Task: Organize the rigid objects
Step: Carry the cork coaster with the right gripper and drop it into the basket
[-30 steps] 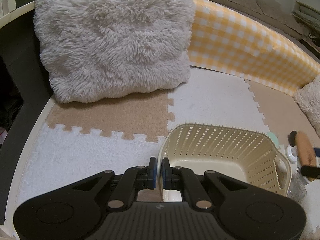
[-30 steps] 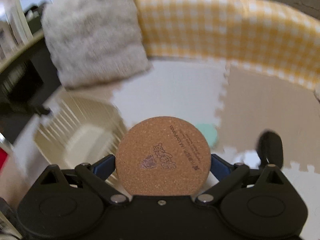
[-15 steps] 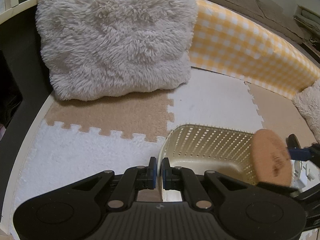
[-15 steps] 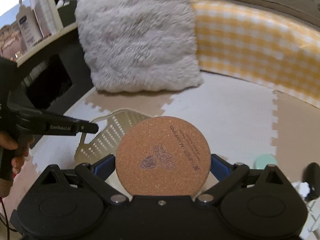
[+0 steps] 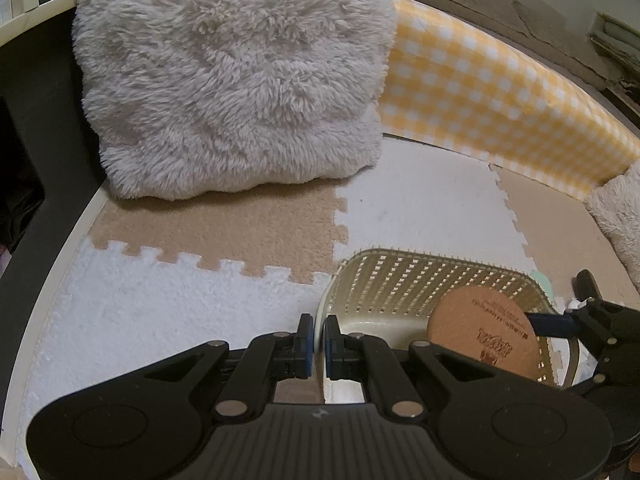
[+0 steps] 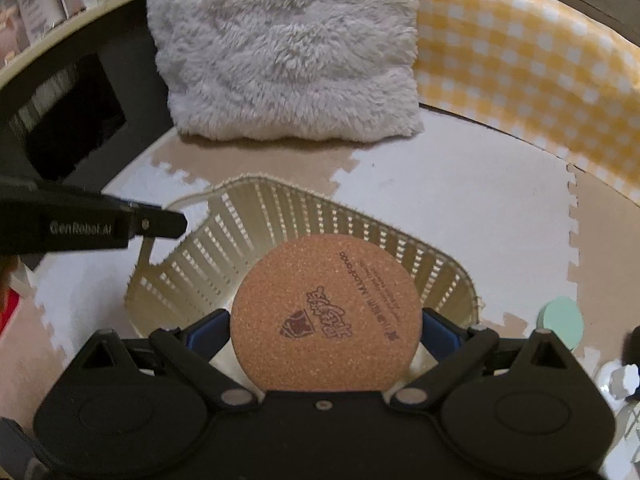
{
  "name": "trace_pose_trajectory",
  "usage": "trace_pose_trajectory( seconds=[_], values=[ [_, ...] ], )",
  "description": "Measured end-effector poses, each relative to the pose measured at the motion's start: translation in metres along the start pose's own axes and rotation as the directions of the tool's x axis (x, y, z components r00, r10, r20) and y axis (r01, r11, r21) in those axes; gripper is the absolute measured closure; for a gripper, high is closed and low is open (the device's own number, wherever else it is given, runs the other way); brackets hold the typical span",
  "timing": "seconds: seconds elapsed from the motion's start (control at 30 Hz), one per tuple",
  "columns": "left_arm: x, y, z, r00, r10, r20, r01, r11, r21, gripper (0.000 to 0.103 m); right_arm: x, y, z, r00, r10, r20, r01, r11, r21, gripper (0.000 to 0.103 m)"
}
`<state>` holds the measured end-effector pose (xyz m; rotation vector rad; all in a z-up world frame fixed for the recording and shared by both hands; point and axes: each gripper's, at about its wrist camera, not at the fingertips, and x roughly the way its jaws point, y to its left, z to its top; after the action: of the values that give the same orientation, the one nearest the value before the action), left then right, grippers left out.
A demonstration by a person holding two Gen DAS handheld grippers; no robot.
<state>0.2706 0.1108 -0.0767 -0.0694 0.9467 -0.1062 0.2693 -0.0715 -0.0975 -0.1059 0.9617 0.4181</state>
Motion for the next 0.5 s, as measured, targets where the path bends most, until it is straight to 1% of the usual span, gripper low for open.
trace_pose_trajectory(
  seconds=[0.27,0.5],
  values=[
    [0.0019,0.0004,0.0006,1.000,0.001,-0.010,-0.001,1.000,-0.010,0.097,0.0032,0.0038,0.0002,0.999,-0.028,-0.026,0.028,1.000,-0.010,0.001],
    [0.0017,0.0007,0.0008,1.000,0.000,-0.011,0.000,1.000,-0.012,0.097,-0.0041,0.0051,-0.0015,0.999,-0.021,-0.036,0.021,1.000,0.005,0.001]
  ],
)
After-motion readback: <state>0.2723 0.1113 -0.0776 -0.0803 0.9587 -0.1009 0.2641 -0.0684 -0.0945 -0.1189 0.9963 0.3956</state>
